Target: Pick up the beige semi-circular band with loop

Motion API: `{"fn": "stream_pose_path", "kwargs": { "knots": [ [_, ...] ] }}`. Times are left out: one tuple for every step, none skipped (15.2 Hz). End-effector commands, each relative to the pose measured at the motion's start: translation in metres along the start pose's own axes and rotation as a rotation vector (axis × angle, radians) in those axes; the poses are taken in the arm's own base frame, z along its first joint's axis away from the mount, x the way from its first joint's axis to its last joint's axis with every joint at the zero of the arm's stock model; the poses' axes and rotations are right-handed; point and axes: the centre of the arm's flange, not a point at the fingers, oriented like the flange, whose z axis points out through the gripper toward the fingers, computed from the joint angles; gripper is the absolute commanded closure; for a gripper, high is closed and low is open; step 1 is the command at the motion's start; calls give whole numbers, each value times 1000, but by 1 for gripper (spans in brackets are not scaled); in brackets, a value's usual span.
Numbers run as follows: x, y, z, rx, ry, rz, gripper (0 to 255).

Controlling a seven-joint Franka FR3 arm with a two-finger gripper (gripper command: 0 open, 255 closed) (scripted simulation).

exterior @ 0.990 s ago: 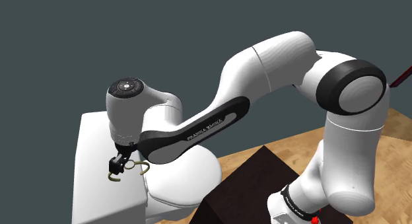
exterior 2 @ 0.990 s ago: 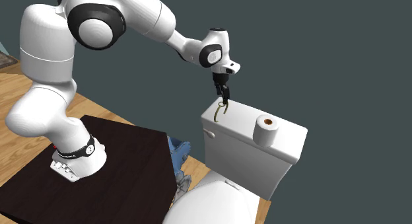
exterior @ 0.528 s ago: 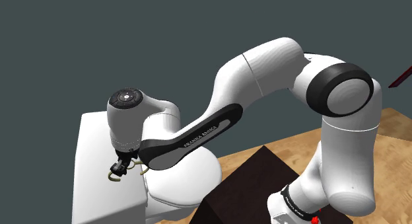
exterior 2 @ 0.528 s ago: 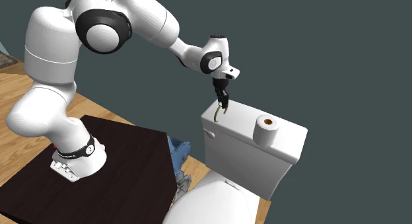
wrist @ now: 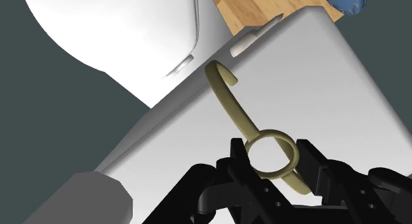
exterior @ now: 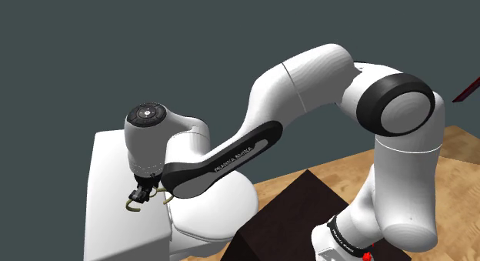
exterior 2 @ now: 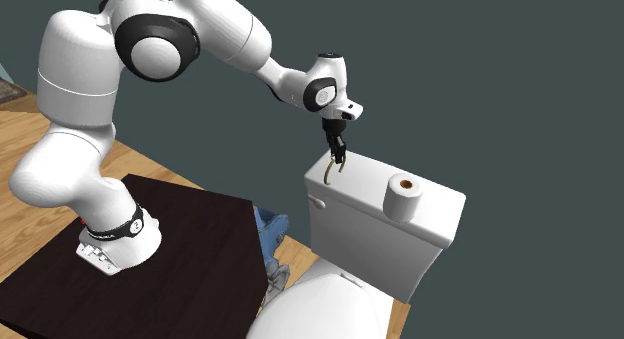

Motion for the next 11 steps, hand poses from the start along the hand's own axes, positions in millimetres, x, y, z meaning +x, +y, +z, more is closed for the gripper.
{"fn": "stream_pose_path", "kwargs": {
  "knots": [
    [-1,1,1,0,-1,0,255],
    [0,1,-5,0,-1,0,255],
    [0,2,-10,0,-1,0,255],
    [1,2,-15,0,-1,0,255],
    [1,3,-20,0,-1,0,255],
    [2,3,-26,0,-1,0,255],
    [2,3,-31,0,-1,0,255],
    [3,4,-36,0,-1,0,255],
    [3,4,-41,0,-1,0,255],
    [4,5,-47,0,-1,0,255],
    [4,5,-52,0,-1,0,255]
  ]
}}
